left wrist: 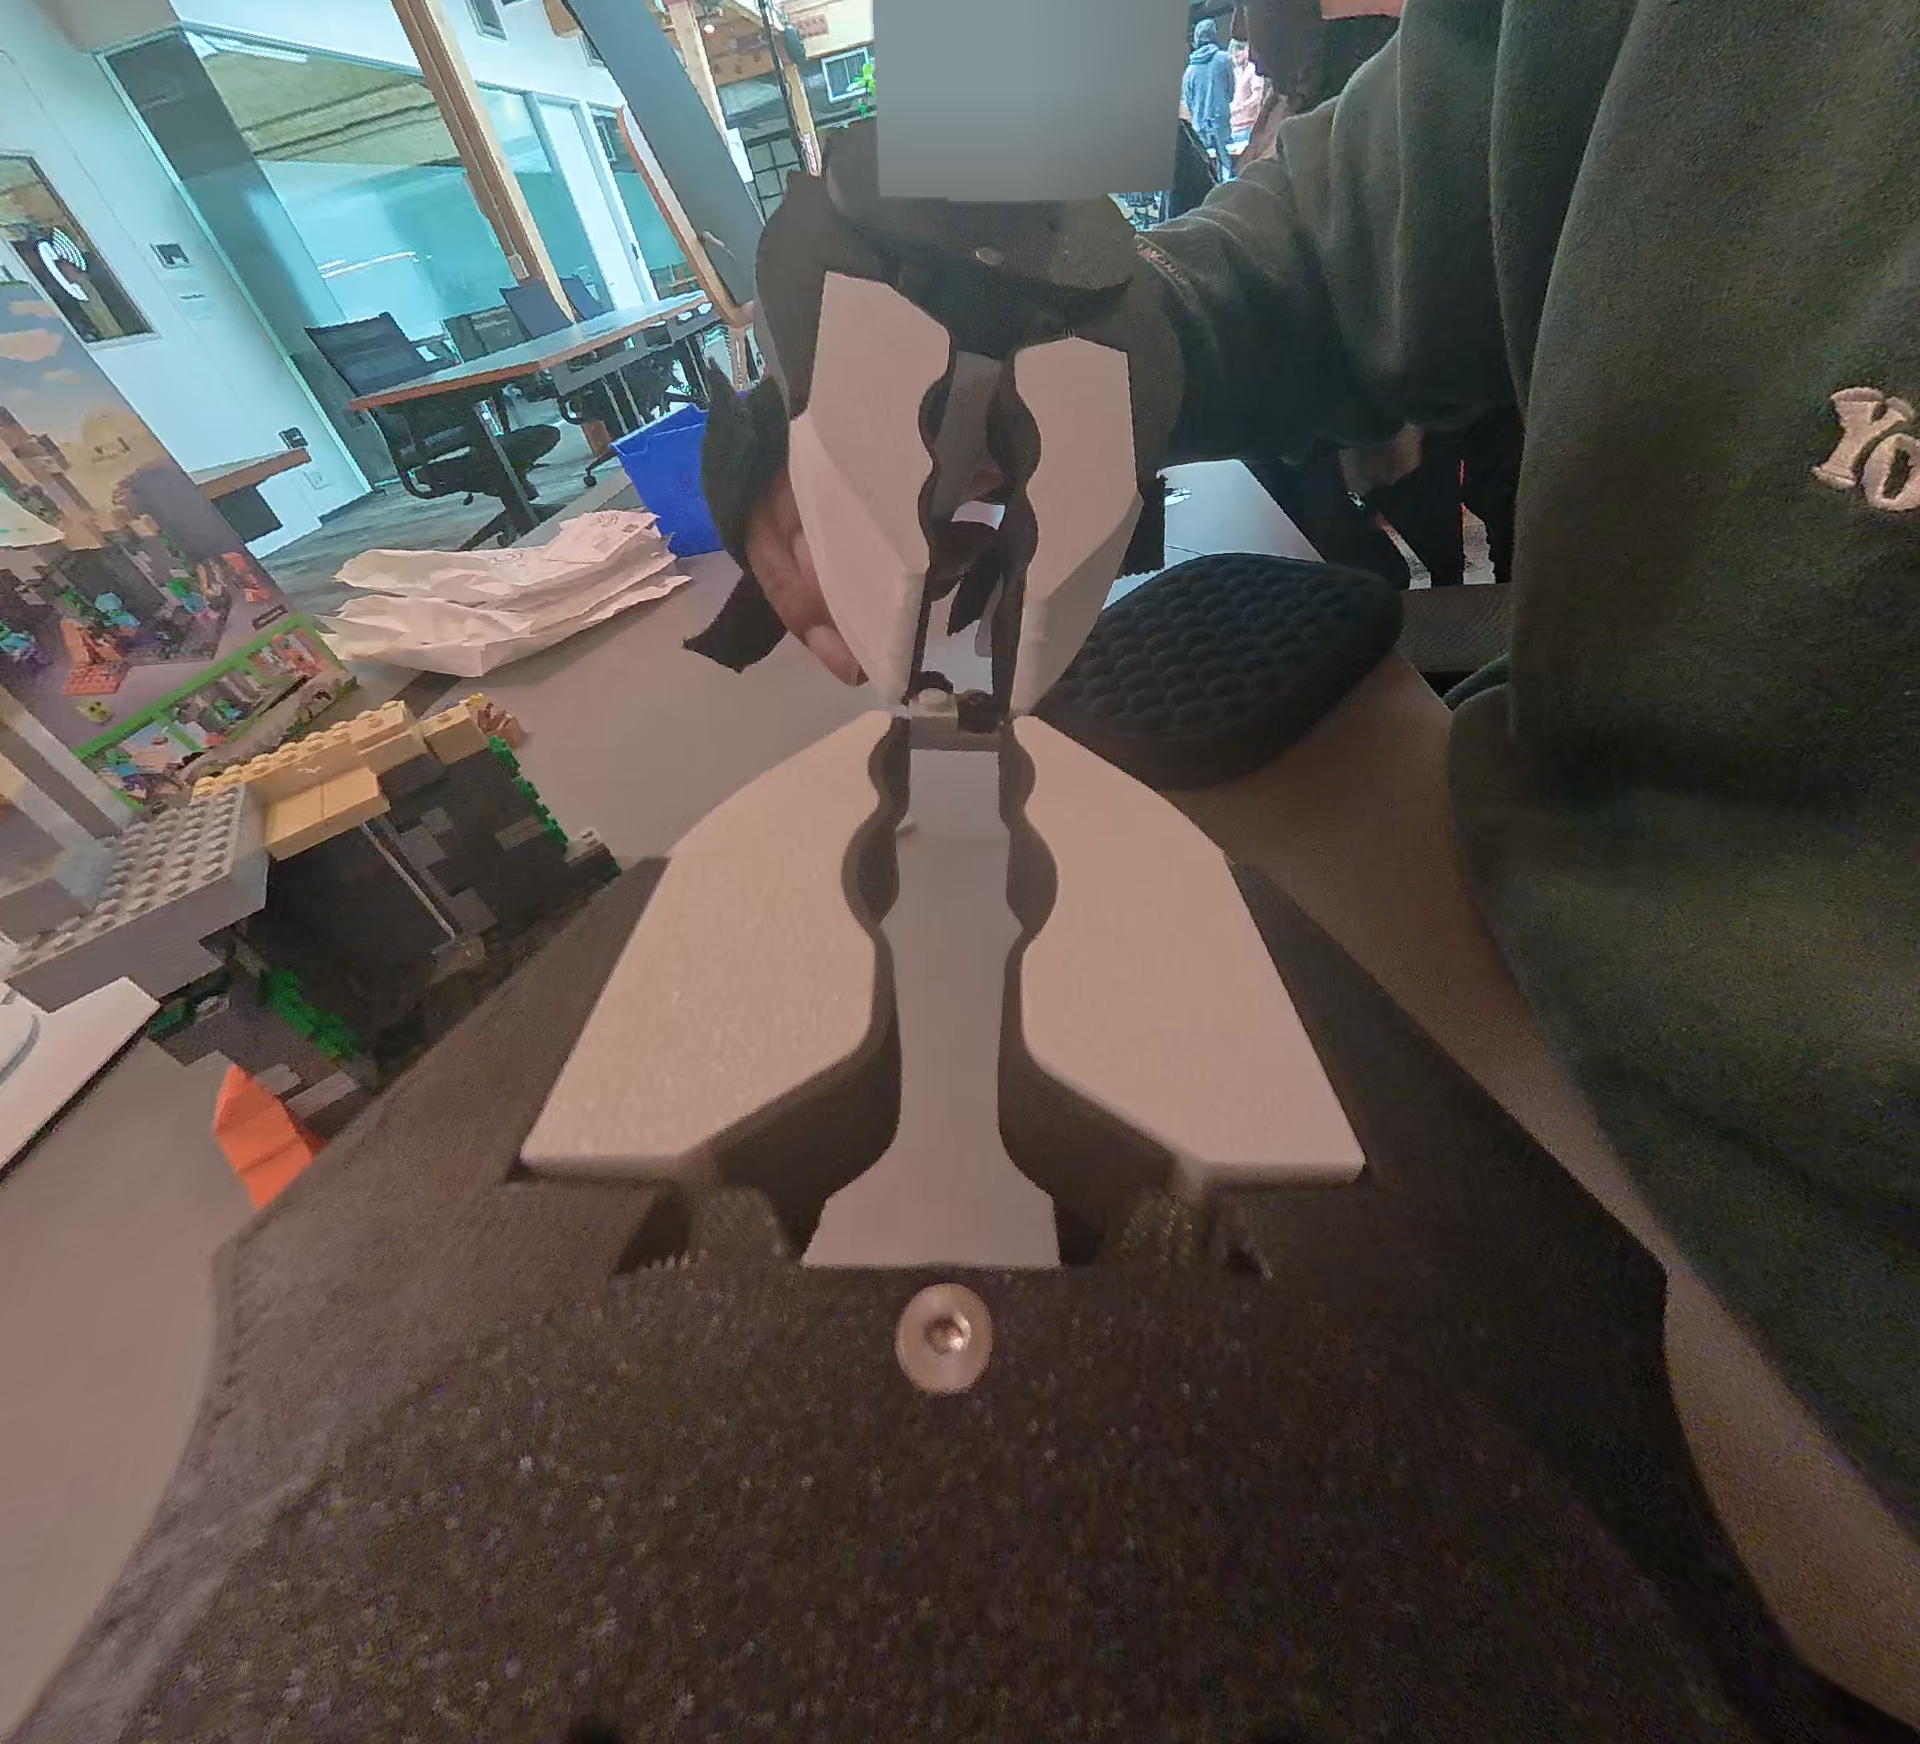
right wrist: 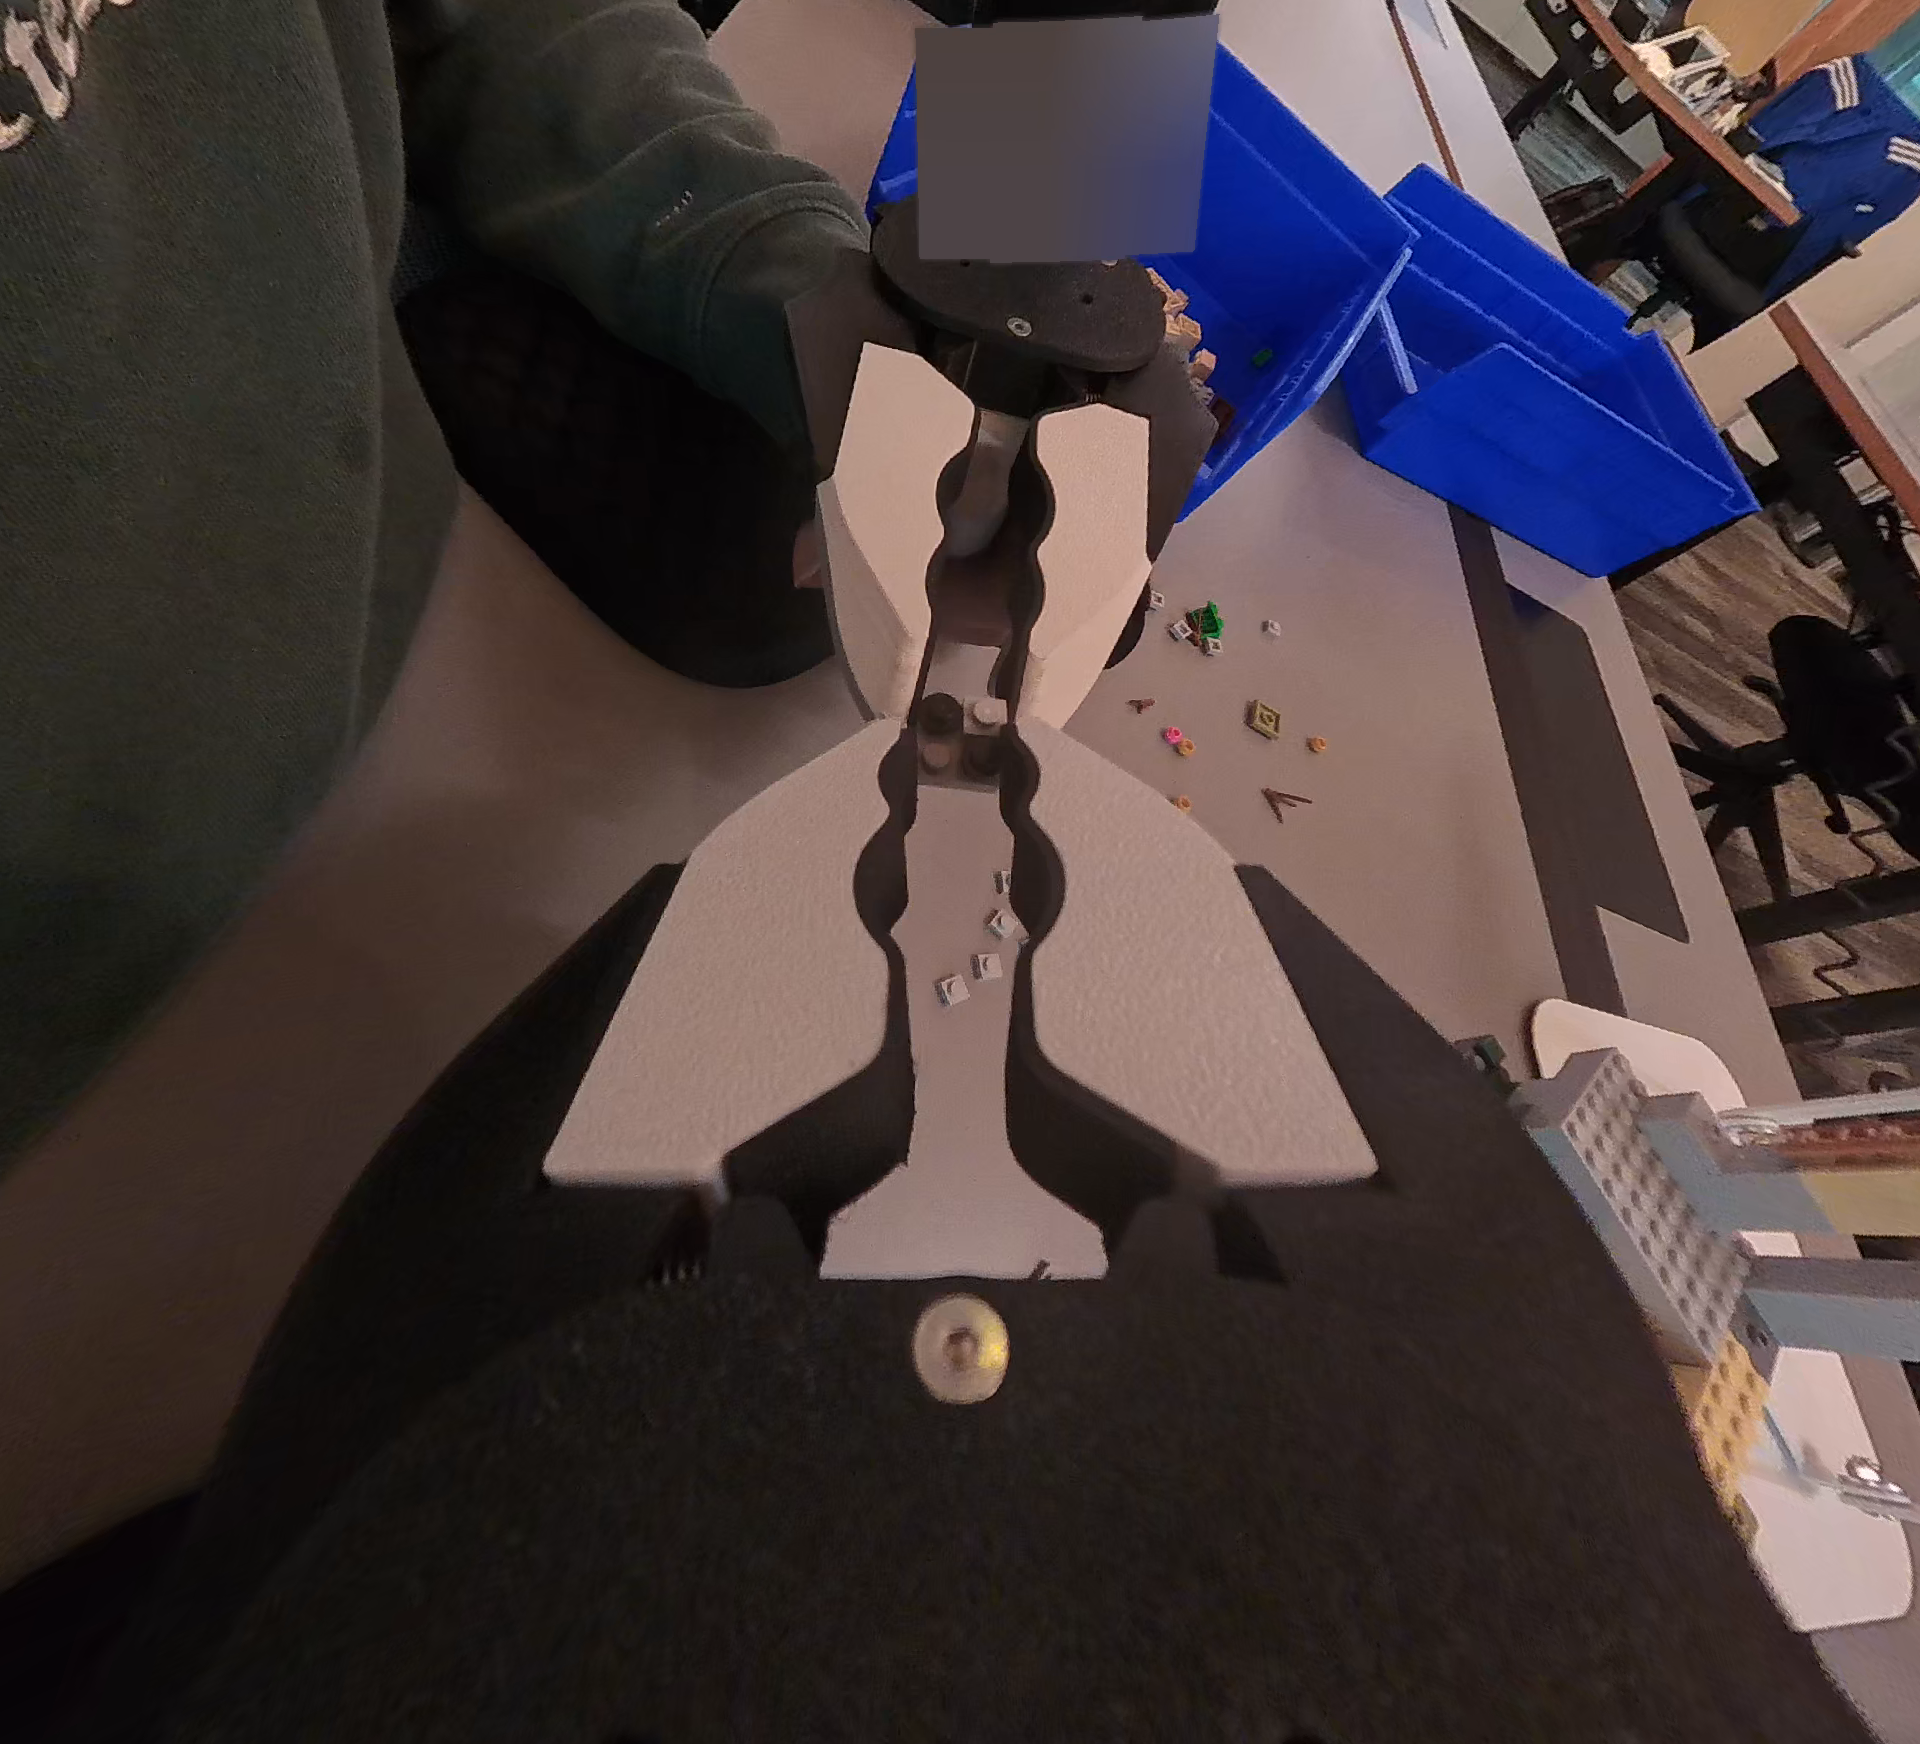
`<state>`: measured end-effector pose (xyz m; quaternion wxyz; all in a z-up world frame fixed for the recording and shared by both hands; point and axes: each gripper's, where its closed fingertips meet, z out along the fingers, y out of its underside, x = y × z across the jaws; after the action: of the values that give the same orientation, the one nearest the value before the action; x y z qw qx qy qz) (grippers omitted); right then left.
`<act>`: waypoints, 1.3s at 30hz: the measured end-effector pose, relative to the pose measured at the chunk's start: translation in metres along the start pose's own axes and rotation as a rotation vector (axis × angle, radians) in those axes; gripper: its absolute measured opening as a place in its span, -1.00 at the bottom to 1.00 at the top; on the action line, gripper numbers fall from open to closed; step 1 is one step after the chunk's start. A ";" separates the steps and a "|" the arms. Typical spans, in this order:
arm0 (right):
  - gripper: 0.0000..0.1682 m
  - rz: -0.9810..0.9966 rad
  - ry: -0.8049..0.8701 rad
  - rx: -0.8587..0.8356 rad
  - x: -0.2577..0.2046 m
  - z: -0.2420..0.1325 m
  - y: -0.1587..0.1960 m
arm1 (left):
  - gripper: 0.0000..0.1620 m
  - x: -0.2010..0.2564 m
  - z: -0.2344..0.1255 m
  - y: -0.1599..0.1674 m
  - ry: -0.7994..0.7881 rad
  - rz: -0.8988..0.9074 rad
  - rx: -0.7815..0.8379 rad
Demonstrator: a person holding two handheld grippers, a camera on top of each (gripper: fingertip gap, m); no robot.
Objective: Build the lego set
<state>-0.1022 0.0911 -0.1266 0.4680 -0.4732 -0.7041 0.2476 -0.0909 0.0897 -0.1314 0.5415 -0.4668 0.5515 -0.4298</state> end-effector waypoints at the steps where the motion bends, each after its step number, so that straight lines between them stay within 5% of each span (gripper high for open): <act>1: -0.83 0.002 0.004 -0.002 0.001 0.000 0.000 | -0.81 -0.001 0.000 0.000 -0.004 -0.001 -0.001; 39: -0.82 0.008 -0.043 -0.038 -0.003 -0.001 0.001 | -0.81 0.001 0.002 0.000 0.002 -0.003 -0.026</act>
<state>-0.1011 0.0886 -0.1282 0.4426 -0.4796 -0.7166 0.2461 -0.0893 0.0890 -0.1313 0.5342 -0.4743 0.5567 -0.4240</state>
